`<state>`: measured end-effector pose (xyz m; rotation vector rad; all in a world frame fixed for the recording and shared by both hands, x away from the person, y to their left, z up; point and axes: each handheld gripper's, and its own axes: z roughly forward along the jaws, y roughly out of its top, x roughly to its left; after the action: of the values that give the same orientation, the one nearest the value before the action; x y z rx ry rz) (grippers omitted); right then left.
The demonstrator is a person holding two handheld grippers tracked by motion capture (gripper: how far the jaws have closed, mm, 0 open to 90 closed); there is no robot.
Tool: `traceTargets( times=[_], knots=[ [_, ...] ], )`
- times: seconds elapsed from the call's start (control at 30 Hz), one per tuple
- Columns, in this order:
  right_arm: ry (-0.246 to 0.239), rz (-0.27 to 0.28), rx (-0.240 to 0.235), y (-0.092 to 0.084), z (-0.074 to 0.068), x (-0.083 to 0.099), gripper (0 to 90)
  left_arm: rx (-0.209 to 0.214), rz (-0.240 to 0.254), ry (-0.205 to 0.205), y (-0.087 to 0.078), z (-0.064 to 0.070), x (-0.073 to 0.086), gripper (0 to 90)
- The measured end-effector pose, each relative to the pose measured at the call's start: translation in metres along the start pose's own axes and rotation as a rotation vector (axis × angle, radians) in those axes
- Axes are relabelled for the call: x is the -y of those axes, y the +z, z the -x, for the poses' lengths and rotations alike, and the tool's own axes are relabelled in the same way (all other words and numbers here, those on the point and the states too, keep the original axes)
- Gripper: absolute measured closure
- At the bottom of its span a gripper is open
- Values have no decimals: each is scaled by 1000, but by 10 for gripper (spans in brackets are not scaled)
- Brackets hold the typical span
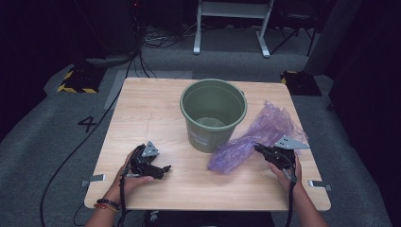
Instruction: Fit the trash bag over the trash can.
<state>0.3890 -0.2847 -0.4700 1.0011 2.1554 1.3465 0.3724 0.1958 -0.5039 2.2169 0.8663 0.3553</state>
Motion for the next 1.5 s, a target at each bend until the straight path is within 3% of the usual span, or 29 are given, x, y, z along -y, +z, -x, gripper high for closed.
traceTargets(
  times=[0.57,0.67,0.9,1.0,1.27,1.5],
  knots=[
    [-8,161,46,-30,11,-30,890,0,-1,-3,1,0,-1,132],
    [-29,173,49,-30,10,-36,890,-1,0,-3,1,0,-1,132],
    [-13,238,50,-31,17,-51,890,-7,-4,-11,4,2,-4,119],
    [-30,260,65,-33,18,-61,891,-8,-8,-18,6,3,-6,104],
    [-31,360,99,-63,27,-87,892,-4,-9,-12,8,2,-8,97],
    [-28,411,113,-80,28,-98,892,-7,-12,-8,9,2,-9,89]
  ],
)
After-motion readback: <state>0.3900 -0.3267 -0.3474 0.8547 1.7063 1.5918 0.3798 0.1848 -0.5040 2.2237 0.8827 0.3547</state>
